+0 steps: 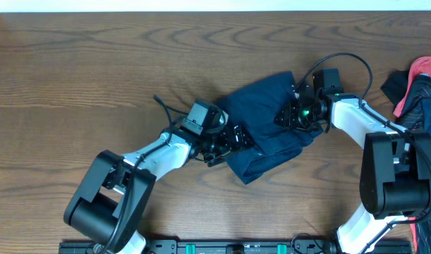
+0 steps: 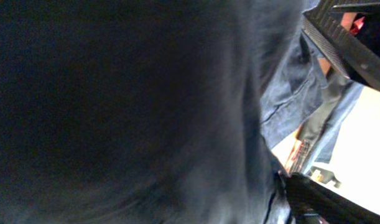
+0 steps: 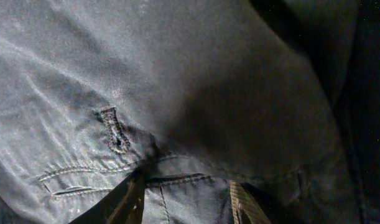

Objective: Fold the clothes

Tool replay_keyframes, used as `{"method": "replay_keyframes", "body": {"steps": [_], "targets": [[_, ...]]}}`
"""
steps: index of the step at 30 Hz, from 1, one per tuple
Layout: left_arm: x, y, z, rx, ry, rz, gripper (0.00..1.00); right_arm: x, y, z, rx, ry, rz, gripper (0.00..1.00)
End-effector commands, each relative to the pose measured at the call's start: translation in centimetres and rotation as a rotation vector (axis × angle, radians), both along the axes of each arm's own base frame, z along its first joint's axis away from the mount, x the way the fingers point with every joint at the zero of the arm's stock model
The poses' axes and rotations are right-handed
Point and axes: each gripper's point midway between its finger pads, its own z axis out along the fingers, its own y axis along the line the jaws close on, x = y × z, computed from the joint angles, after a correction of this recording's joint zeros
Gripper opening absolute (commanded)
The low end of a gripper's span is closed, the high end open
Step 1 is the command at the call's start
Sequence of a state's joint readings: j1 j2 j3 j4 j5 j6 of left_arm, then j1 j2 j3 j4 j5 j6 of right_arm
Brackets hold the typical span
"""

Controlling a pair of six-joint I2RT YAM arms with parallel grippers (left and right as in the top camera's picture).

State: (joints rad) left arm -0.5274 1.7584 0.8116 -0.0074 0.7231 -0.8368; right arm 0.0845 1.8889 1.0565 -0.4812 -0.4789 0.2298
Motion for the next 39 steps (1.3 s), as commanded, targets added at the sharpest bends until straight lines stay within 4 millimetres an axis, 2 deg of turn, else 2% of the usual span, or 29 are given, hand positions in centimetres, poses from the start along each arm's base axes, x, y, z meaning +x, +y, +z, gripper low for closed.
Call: {"method": "replay_keyframes", "body": {"steps": [1, 6, 9, 11, 14, 15, 18, 20, 23, 25, 27, 29, 32, 35, 37, 39], "targets": [[-0.2, 1.1, -2.9, 0.093, 0.015, 0.053, 0.87, -3.4, -0.9, -4.7, -0.067, 0.157, -0.010, 0.45], [1.8, 2.0, -3.4, 0.157, -0.045, 0.145, 0.70, -3.5, -0.9, -4.7, -0.068, 0.161, -0.009, 0.44], [2.6, 1.9, -3.1, 0.152, -0.086, 0.153, 0.50, -3.6, -0.9, -4.7, -0.068, 0.166, -0.009, 0.43], [2.9, 1.7, -2.9, 0.147, -0.135, 0.120, 0.31, -3.8, -0.9, -4.7, -0.066, 0.172, -0.009, 0.41], [2.9, 1.8, -2.9, 0.162, -0.197, 0.049, 0.10, -4.4, -1.0, -4.4, -0.061, 0.209, -0.030, 0.42], [2.9, 2.0, -2.9, 0.162, -0.193, 0.042, 0.06, -4.7, -1.1, -4.0, -0.054, 0.227, -0.037, 0.42], [3.1, 1.7, -1.8, 0.109, -0.216, -0.002, 0.06, -5.0, -1.8, -2.3, -0.039, 0.242, -0.062, 0.41], [3.7, 1.6, -0.2, 0.066, -0.259, -0.025, 0.06, -4.9, -2.5, -0.7, -0.035, 0.219, -0.079, 0.40], [5.4, 2.1, 3.4, 0.004, -0.360, -0.028, 0.06, -4.2, -3.3, 2.4, -0.027, 0.135, -0.105, 0.40], [7.2, 3.3, 6.4, -0.031, -0.440, 0.007, 0.06, -3.6, -3.5, 5.1, -0.022, 0.051, -0.112, 0.41], [9.4, 5.3, 9.3, -0.053, -0.523, 0.070, 0.06, -3.1, -3.6, 7.8, -0.019, -0.040, -0.114, 0.44], [11.9, 8.2, 12.2, -0.064, -0.616, 0.153, 0.06, -2.8, -3.6, 10.2, -0.016, -0.124, -0.115, 0.46], [15.4, 14.4, 14.5, -0.028, -0.690, 0.305, 0.06, -2.6, -3.6, 13.1, -0.010, -0.226, -0.116, 0.49], [17.8, 22.6, 13.0, 0.091, -0.681, 0.497, 0.06, -2.7, -3.6, 14.9, -0.007, -0.284, -0.116, 0.49], [18.4, 27.9, 10.7, 0.163, -0.627, 0.618, 0.06, -2.9, -3.6, 15.5, -0.006, -0.300, -0.116, 0.50], [18.2, 31.5, 8.0, 0.187, -0.548, 0.701, 0.06, -3.0, -3.6, 15.6, -0.006, -0.300, -0.116, 0.50]]}}
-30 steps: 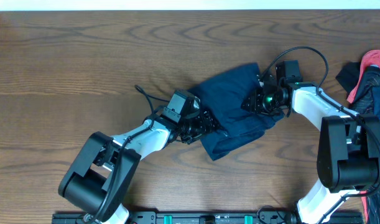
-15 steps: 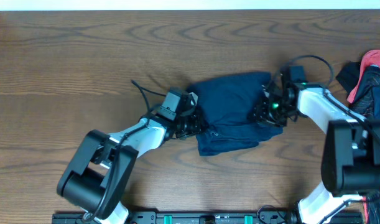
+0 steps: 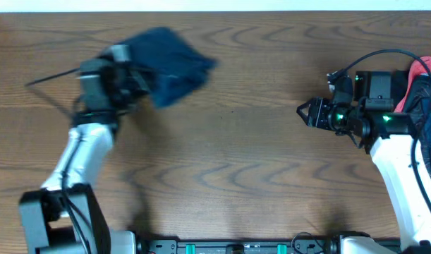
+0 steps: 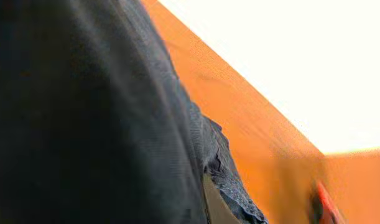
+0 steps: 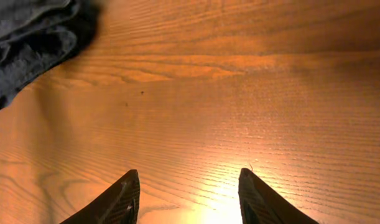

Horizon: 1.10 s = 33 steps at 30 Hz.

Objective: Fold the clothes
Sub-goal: 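Carry the folded shorts with the left gripper to the upper-left table area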

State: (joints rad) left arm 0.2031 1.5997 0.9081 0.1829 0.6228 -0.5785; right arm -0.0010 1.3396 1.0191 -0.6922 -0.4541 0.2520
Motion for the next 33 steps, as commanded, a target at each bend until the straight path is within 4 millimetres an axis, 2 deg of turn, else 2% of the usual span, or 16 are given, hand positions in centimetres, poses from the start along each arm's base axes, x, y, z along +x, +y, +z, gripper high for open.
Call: {"method": "replay_keyframes", "body": {"steps": [1, 4, 6, 8, 10, 13, 17, 22, 26, 29, 33], "targets": [[-0.4, 5.7, -5.5, -0.016, 0.139, 0.138, 0.06, -0.1, -0.1, 0.3, -0.003, -0.006, -0.004, 0.50], [-2.2, 8.3, -10.8, -0.070, 0.296, 0.210, 0.06, -0.1, -0.1, 0.3, -0.003, -0.003, -0.004, 0.49], [-3.6, 8.9, -13.5, -0.106, 0.389, 0.234, 0.06, -0.1, -0.1, 0.3, -0.003, -0.005, -0.004, 0.50], [-4.5, 8.8, -15.3, -0.134, 0.447, 0.236, 0.06, -0.1, -0.1, 0.3, -0.003, -0.005, -0.004, 0.49], [-4.6, 8.5, -15.9, -0.148, 0.461, 0.228, 0.06, -0.1, -0.1, 0.3, -0.003, -0.005, -0.004, 0.49], [-3.8, 8.9, -15.4, -0.170, 0.432, 0.259, 0.06, -0.1, -0.1, 0.3, -0.003, -0.005, -0.004, 0.49], [-1.4, 9.9, -13.6, -0.260, 0.347, 0.356, 0.06, -0.3, 0.0, 0.2, -0.003, 0.003, -0.002, 0.49], [0.7, 9.2, -11.8, -0.351, 0.287, 0.405, 0.06, -0.5, -0.1, 0.1, -0.007, 0.014, -0.004, 0.49], [1.0, 8.7, -12.0, -0.426, 0.323, 0.481, 0.06, -0.7, -0.1, -0.1, -0.010, 0.025, -0.006, 0.49], [0.8, 9.3, -12.5, -0.407, 0.330, 0.522, 0.06, -1.0, -0.1, -0.3, -0.011, 0.043, -0.005, 0.49], [1.3, 9.8, -12.2, -0.478, 0.330, 0.619, 0.06, -1.2, -0.4, -0.5, -0.028, 0.054, -0.015, 0.49]]}}
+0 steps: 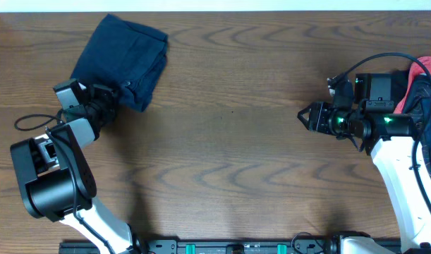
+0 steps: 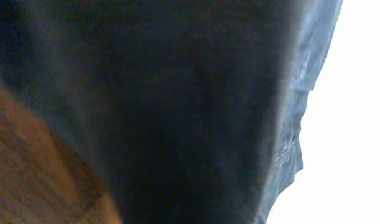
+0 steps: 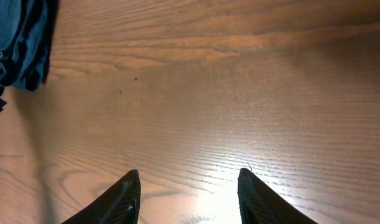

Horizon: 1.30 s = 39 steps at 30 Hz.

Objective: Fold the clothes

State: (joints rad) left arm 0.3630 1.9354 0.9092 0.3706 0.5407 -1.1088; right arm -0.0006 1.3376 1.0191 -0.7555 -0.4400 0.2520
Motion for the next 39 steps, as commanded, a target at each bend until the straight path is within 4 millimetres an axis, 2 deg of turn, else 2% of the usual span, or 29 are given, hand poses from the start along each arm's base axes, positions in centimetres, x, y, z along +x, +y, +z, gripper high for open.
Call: {"method": "replay_keyframes", "body": {"steps": [1, 5, 7, 9, 12, 15, 18, 22, 26, 29, 31, 34, 39], "targets": [[0.5, 0.6, -0.4, -0.049, 0.018, 0.123, 0.06, 0.0, -0.2, 0.2, -0.015, -0.007, -0.008, 0.49], [1.5, -0.6, 0.3, -0.016, -0.019, 0.108, 0.06, 0.0, -0.2, 0.2, -0.015, -0.004, -0.008, 0.49], [1.6, -0.9, 0.3, -0.013, -0.019, 0.103, 0.12, -0.2, -0.2, 0.1, -0.015, 0.004, -0.007, 0.49], [1.6, -1.1, 0.3, -0.015, -0.019, 0.097, 0.37, -0.5, -0.2, 0.0, -0.017, 0.015, -0.003, 0.49], [1.5, -2.8, 0.8, -0.031, -0.048, -0.020, 0.59, -0.9, -0.2, -0.3, -0.030, 0.024, 0.020, 0.49], [1.1, -4.8, 1.2, -0.008, -0.093, -0.181, 0.98, -1.1, -0.2, -0.3, -0.030, 0.032, 0.020, 0.49], [-0.5, -6.4, 0.5, -0.023, -0.058, -0.288, 0.98, -1.1, -0.2, -0.3, -0.029, 0.031, 0.020, 0.49], [-3.6, -8.1, -0.2, 0.070, -0.015, -0.491, 0.98, -1.1, -0.2, -0.3, -0.045, 0.012, 0.058, 0.50], [-7.3, -9.0, 1.0, 0.195, 0.015, -0.673, 0.98, -1.0, -0.1, -0.3, -0.054, 0.001, 0.078, 0.51], [-9.9, -8.7, 3.4, 0.316, 0.048, -0.737, 0.98, -0.9, 0.0, -0.1, -0.047, -0.009, 0.082, 0.51], [-11.6, -8.3, 6.1, 0.410, 0.051, -0.756, 0.98, -0.9, 0.6, 0.3, -0.014, -0.026, 0.104, 0.52], [-14.7, -8.3, 10.7, 0.569, 0.012, -0.786, 0.98, -0.8, 2.5, 2.3, 0.056, -0.126, 0.232, 0.61], [-20.5, -9.4, 16.5, 0.741, -0.071, -0.778, 0.98, -1.2, 3.6, 5.6, -0.007, -0.279, 0.316, 0.65]]}}
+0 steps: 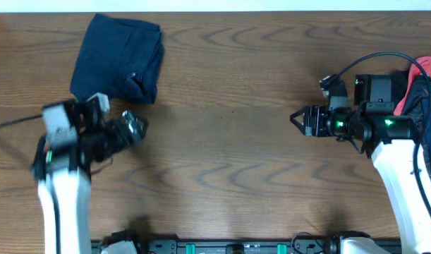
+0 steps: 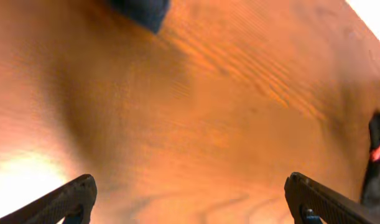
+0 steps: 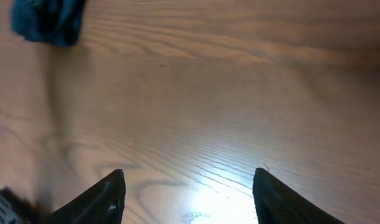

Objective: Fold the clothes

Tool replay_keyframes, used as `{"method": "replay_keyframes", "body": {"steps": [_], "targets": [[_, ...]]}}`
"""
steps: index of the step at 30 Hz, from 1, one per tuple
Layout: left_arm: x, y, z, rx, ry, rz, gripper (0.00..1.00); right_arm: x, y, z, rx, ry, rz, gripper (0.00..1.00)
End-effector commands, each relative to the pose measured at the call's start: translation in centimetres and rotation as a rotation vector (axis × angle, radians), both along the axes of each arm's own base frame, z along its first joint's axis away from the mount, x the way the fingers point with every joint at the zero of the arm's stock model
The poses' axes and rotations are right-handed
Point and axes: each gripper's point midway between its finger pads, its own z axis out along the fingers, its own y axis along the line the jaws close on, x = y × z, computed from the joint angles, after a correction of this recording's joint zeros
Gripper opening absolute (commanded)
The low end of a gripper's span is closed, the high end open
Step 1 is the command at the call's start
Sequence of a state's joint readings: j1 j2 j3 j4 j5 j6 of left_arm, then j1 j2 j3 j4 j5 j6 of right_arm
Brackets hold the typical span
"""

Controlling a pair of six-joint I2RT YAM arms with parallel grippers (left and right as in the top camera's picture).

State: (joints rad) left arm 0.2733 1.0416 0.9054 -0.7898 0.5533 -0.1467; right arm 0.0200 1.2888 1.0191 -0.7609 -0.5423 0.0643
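A folded dark blue garment (image 1: 120,68) lies at the table's far left corner; a corner of it shows in the left wrist view (image 2: 142,10) and it appears small in the right wrist view (image 3: 48,22). My left gripper (image 1: 134,125) hangs open over bare wood just below and right of it, fingers (image 2: 70,199) wide apart with nothing between them. My right gripper (image 1: 298,118) is open over the table's right half, its fingertips (image 3: 106,196) spread above bare wood.
A pile of red and dark clothes (image 1: 420,85) sits at the right edge behind my right arm. The brown wooden table (image 1: 229,155) stretches between the two grippers. The table's far edge runs just past the folded garment.
My left gripper has come off the blue garment, moved toward the near side and right, and now stands open over bare wood. The garment stayed in the far left corner. My right gripper opened a little wider.
Both grippers were on the blue garment at the table's middle. Then the left arm held it up at the far left while the right gripper stood open at the right. The garment then lay folded in the corner, and now the left gripper is clear of it.
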Motion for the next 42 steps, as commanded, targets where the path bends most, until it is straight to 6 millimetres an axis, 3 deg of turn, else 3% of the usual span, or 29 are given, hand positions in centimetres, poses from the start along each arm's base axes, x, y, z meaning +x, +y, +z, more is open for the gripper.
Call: {"method": "replay_keyframes", "body": {"steps": [1, 6, 7, 8, 11, 30, 37, 42], "targets": [[-2.8, 0.0, 2.8, 0.170, -0.132, -0.077, 0.98, -0.4, 1.6, 4.3, -0.017, -0.187, 0.103, 0.66], [-6.8, -0.9, 6.3, 0.299, -0.321, -0.132, 0.98, -0.8, 1.9, 8.3, -0.013, -0.335, 0.076, 0.72], [-7.2, -1.0, 6.7, 0.315, -0.349, -0.137, 0.98, -0.8, 1.9, 9.0, -0.001, -0.356, 0.062, 0.80], [-7.6, -1.1, 7.1, 0.332, -0.373, -0.143, 0.98, -0.9, 1.9, 9.5, 0.006, -0.372, 0.055, 0.99], [-8.0, -1.2, 7.7, 0.349, -0.409, -0.145, 0.98, -1.0, 1.9, 10.4, 0.012, -0.406, 0.050, 0.99], [-8.1, -1.3, 7.3, 0.343, -0.393, -0.147, 0.98, -1.4, 2.4, 10.4, 0.041, -0.390, 0.077, 0.99], [-8.1, -1.3, 7.3, 0.342, -0.392, -0.147, 0.98, -2.1, 2.2, 9.3, 0.027, -0.331, 0.069, 0.99], [-8.1, -1.3, 7.3, 0.342, -0.392, -0.147, 0.98, -2.6, 2.1, 10.6, -0.006, -0.419, 0.113, 0.99]]}}
